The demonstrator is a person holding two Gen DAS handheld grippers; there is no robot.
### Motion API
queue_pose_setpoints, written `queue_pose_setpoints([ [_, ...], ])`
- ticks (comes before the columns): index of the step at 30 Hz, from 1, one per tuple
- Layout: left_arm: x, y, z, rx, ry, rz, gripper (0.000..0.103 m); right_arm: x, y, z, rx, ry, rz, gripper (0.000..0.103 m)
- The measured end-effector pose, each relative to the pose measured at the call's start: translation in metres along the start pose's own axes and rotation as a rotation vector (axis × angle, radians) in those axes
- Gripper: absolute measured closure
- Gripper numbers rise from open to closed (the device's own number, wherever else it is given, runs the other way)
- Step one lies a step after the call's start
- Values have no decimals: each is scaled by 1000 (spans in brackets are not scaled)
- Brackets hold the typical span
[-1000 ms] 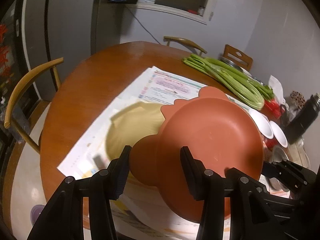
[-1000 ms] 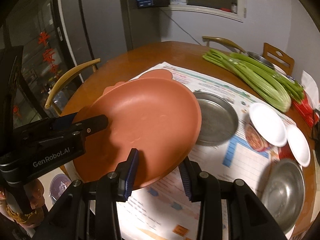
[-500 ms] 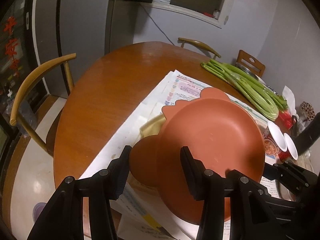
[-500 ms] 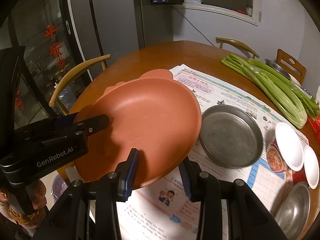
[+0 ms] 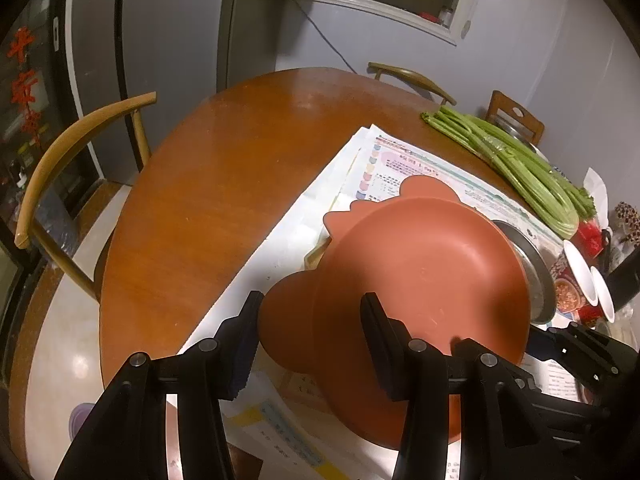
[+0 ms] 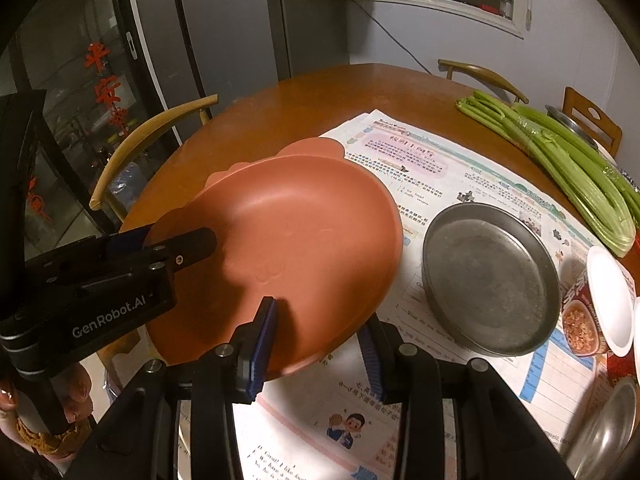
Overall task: Organize plates and bowls
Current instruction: 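Carry the orange plate with the left tool over the yellow plate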
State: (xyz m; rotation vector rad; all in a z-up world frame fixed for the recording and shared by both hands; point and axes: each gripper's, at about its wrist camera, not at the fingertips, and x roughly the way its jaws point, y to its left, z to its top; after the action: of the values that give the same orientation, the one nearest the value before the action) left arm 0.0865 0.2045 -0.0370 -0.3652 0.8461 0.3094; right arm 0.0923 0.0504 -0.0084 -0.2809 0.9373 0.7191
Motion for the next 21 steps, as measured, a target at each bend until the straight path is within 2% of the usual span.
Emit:
queue_pose_setpoints([
  [21,18,1,0,9,31,-3,52,7,4,4,-33,8,-58,63],
])
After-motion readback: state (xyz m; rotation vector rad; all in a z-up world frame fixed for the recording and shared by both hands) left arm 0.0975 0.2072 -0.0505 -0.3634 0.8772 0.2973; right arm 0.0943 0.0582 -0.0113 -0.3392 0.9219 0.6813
